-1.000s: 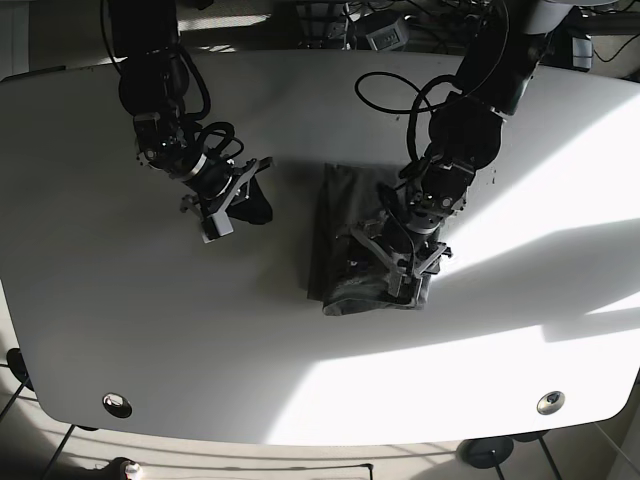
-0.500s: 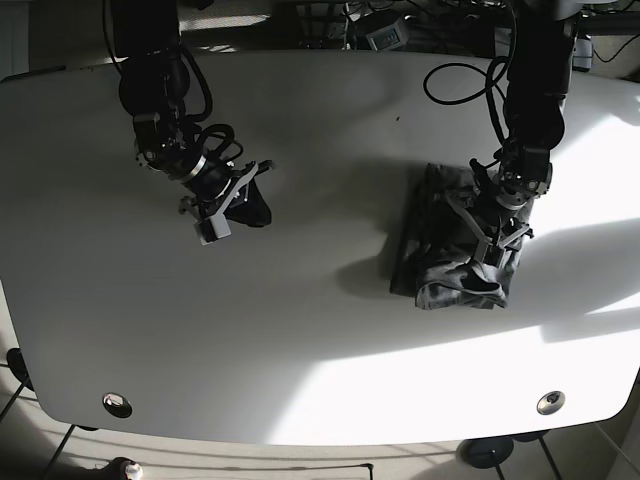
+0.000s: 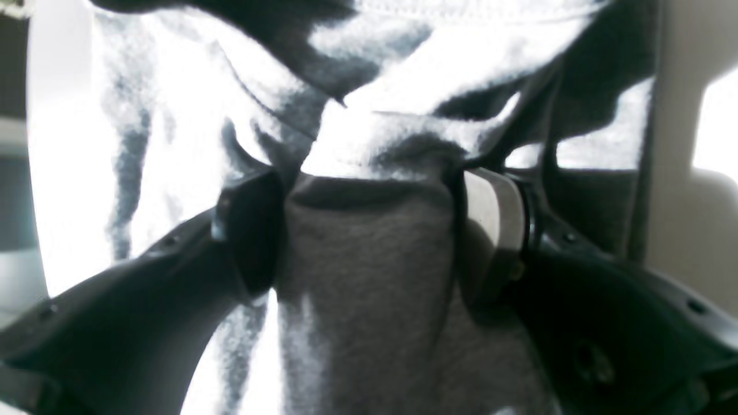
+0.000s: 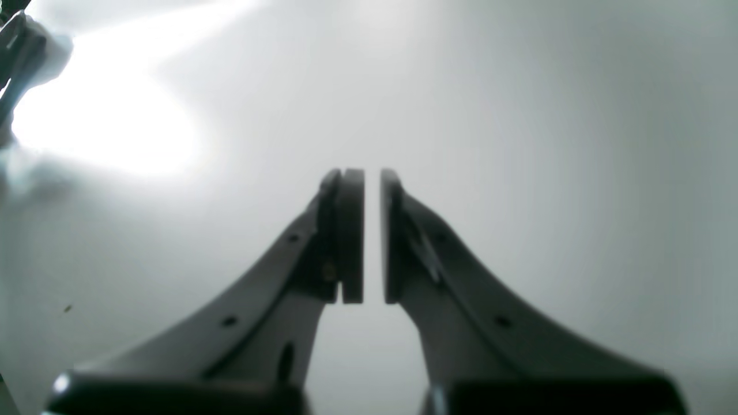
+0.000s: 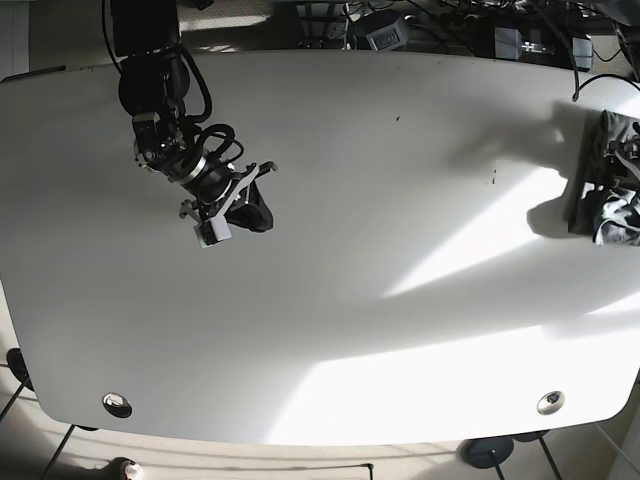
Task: Fold the T-shirt properly
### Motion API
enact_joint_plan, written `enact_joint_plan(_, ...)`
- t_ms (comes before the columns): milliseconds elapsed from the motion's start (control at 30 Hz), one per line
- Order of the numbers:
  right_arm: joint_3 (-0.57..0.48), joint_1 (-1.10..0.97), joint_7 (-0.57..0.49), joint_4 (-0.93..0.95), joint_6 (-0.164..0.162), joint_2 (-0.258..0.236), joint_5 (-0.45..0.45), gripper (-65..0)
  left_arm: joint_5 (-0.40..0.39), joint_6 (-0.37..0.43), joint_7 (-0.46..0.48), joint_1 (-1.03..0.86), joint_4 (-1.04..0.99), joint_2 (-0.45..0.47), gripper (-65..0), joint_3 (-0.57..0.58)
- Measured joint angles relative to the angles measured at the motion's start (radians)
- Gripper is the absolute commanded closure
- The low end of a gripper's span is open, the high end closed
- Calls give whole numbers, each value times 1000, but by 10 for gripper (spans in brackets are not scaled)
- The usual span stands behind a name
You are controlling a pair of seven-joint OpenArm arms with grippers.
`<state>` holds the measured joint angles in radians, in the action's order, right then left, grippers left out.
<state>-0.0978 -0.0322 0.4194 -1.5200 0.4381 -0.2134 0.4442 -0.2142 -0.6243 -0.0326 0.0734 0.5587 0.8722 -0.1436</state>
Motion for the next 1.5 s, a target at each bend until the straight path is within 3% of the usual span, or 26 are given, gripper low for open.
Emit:
enact_joint_plan(100,0,-3,3,-12,0,1,-3,-43,31,5,-5,-10,-16,43,-426,2)
enact_joint_plan(200,0,-14,-2,-25,0,0,-4,-43,31,-71,-5,-10,27,66,-426,-1)
enact_joint_plan(333,-1,-35,-5,-26,0,-1,-4,-43,-93,-73,1,-67,225,66,-426,-67)
enact_joint_plan(433,-1,-61,-4,-52,1,-11,-8,-43,-102,-72,-24,-146,367,46,-426,-65)
enact_joint_plan(500,5,-87,-4,-92,-14,-9,-71,-43,-109,-69,-23,-175,476,-19,-426,-67)
enact_joint_plan(567,44,-132,-18,-147,-55,15,-198,-43,-114,-84,-23,-182,594,-114,-426,-61)
enact_joint_plan(600,58,-151,-38,-162,-56,27,-247,-43,-120,-61,-29,-189,636,-148,-426,-61)
enact_joint_plan(667,79,-207,-139,-182,-53,61,-336,-43,-116,39,-82,-217,739,-220,-426,-61)
enact_joint_plan(767,108,-282,-254,-181,-47,86,-404,-43,-117,161,-79,-248,830,-327,-428,-61)
enact_joint_plan(833,145,-327,-324,-181,-47,89,-415,-43,-109,186,-79,-253,863,-405,-428,-61)
enact_joint_plan(967,218,-406,-411,-181,-52,94,-415,-43,68,276,-75,-261,904,-600,-428,-85)
enact_joint_plan(1100,295,-497,-493,-181,-55,97,-415,-43,164,276,58,-352,937,-756,-428,-100)
enact_joint_plan(1300,295,-671,-603,-181,-47,99,-414,-43,242,293,314,-577,939,-861,-426,-56)
enact_joint_plan(1500,294,-806,-688,-172,-53,99,-414,-41,243,451,341,-877,1143,-875,-426,76)
